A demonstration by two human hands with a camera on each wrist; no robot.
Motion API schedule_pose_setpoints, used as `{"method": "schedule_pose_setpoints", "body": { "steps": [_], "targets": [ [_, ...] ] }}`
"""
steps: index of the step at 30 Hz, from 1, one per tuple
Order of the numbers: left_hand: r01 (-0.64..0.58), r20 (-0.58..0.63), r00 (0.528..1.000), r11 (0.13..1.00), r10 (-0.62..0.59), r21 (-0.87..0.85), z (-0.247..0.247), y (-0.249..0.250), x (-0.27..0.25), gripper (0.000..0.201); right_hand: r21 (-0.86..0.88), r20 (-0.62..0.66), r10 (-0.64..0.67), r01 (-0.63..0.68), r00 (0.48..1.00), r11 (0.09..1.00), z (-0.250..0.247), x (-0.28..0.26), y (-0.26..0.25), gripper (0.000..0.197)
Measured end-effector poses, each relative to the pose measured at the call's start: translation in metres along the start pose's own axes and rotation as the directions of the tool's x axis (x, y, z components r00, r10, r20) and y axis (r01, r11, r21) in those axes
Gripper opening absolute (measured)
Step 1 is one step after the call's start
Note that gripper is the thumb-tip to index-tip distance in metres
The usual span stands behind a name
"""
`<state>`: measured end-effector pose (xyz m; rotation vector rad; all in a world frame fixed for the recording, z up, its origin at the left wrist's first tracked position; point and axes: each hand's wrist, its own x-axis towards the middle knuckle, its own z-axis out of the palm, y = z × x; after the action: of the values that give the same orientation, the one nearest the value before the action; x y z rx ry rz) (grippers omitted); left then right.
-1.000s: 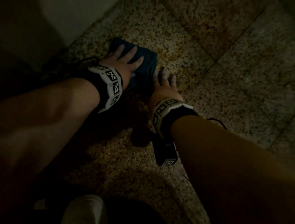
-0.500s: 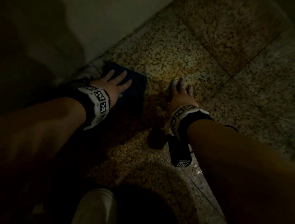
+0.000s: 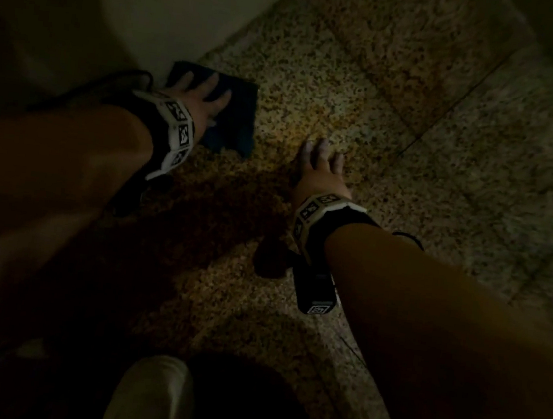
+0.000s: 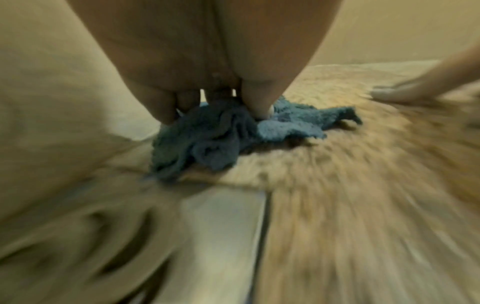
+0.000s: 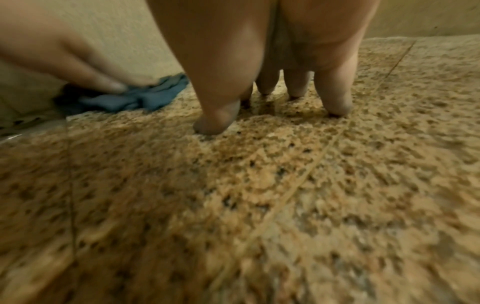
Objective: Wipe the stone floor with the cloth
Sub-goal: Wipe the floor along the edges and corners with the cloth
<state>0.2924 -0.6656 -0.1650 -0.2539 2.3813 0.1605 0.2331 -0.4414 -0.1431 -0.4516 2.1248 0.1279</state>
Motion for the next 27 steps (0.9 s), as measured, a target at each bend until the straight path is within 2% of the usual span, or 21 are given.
{"method": "schedule_pose_setpoints", "body": {
  "steps": [5,9,13,16,18,21,24,27],
  "targets": [
    [0.070,0.030,0.997,0.997,-0.071,0.033,-0.018,0.018,0.010,0.062,0.011,0.022,-0.001,0.001,1.000,1.000,-0.001,0.002,0.001,0.083],
    [0.067,0.029,0.997,0.997,-0.069,0.047,-0.020,0.029,-0.001,0.057,0.005,0.008,0.002,-0.002,1.000,1.000,-0.001,0.002,0.001,0.087],
    [0.058,0.065,0.996,0.997,-0.061,0.041,0.005,0.035,-0.015,0.058,-0.048,0.015,-0.016,0.017,1.000,0.999,-0.005,-0.003,0.003,0.084],
    [0.023,0.041,0.999,0.999,-0.025,0.044,0.028,0.039,-0.024,0.058,-0.159,-0.045,-0.058,0.050,0.997,0.986,-0.022,-0.009,0.007,0.070],
    [0.048,0.039,0.998,0.999,-0.049,0.012,0.035,0.036,-0.023,0.058,-0.170,-0.087,-0.067,0.051,0.994,0.984,-0.032,-0.006,0.014,0.067],
    [0.029,0.013,0.999,0.996,-0.030,0.083,0.033,0.032,-0.016,0.059,-0.150,-0.068,-0.015,0.004,0.998,0.989,-0.031,0.000,0.031,0.075],
    [0.024,0.034,0.999,0.980,-0.031,0.196,0.014,0.040,-0.010,0.058,-0.165,-0.009,-0.031,0.029,0.999,0.986,-0.024,0.004,0.042,0.084],
    [0.012,0.006,1.000,0.973,-0.013,0.229,-0.014,0.052,0.011,0.057,-0.141,0.020,-0.032,0.035,0.999,0.989,-0.029,0.004,0.040,0.086]
  ]
}}
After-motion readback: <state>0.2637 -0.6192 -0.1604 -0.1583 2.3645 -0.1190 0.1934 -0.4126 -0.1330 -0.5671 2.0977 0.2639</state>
